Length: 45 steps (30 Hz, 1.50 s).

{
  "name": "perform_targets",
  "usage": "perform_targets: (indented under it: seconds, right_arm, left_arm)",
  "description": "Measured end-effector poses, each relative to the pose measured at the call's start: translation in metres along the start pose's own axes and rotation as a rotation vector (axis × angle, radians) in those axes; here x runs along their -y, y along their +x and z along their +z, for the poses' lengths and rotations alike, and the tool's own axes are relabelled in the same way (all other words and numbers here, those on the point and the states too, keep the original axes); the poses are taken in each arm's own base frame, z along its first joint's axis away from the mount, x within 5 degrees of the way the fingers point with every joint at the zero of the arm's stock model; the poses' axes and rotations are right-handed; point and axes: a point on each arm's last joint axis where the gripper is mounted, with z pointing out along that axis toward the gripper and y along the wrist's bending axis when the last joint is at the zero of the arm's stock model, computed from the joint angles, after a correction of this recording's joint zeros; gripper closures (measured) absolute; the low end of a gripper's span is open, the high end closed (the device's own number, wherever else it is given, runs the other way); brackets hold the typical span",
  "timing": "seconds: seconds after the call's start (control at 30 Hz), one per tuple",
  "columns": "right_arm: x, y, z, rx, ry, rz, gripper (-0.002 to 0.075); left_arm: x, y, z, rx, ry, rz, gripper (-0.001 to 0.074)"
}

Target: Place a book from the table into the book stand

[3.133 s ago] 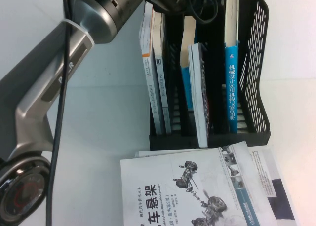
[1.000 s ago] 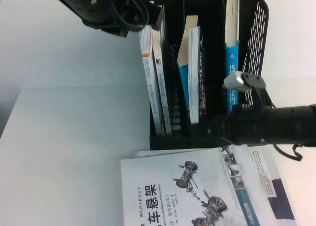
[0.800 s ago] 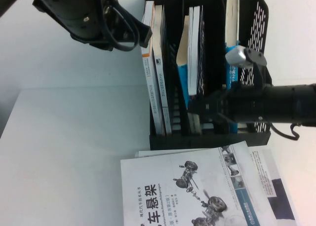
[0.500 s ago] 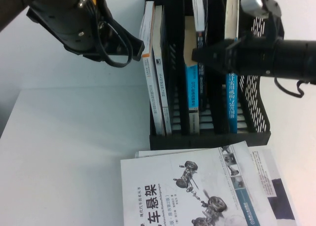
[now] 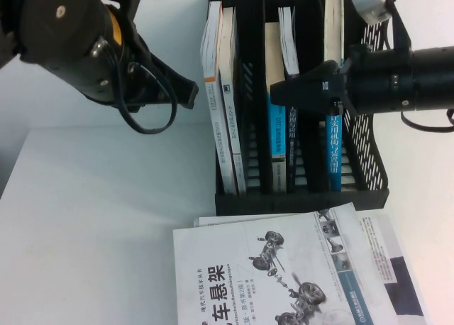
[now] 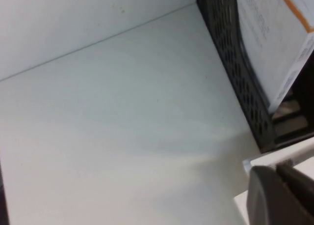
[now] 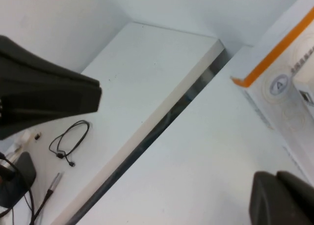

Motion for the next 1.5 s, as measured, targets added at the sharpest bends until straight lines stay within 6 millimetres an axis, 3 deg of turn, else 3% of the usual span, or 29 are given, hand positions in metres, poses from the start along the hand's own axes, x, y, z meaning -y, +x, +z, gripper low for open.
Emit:
perform_targets:
  seconds: [0.2, 0.4, 0.5, 0.67, 0.8, 1.03, 1.23, 1.5]
  right_arm:
    - [-0.029, -0.015, -0.025, 0.034, 0.087, -0.122, 0.0729]
    - [-0.057, -0.023, -0.059, 0.045, 0.283, -0.206, 0.0729]
    - [-0.077, -0.018, -0.08, 0.087, 0.351, -0.23, 0.0729]
    - [-0.103, 0.013, -0.116, 0.176, 0.452, -0.27, 0.0729]
    - [-0.124, 0.053, -0.143, 0.231, 0.5, -0.31, 0.0729]
    - [-0.136, 0.129, -0.166, 0.231, 0.51, -0.341, 0.0729]
    - [-0.149, 0.162, -0.181, 0.296, 0.5, -0.397, 0.0729]
    - [-0.142, 0.181, -0.178, 0.263, 0.493, -0.381, 0.0729]
  left_arm:
    - [-0.001, 0.018, -0.006, 0.118, 0.082, -0.043, 0.0737]
    - [-0.002, 0.057, -0.009, 0.204, 0.186, -0.069, 0.0737]
    - [0.0, 0.075, -0.006, 0.213, 0.245, -0.097, 0.0737]
    - [0.004, 0.098, -0.001, 0.187, 0.322, -0.1, 0.0737]
    - [0.008, 0.108, 0.004, 0.138, 0.37, -0.146, 0.0737]
    - [0.011, 0.111, 0.007, 0.144, 0.405, -0.181, 0.0737]
    - [0.011, 0.11, 0.007, 0.153, 0.408, -0.184, 0.0737]
    - [0.011, 0.11, 0.007, 0.153, 0.407, -0.181, 0.0737]
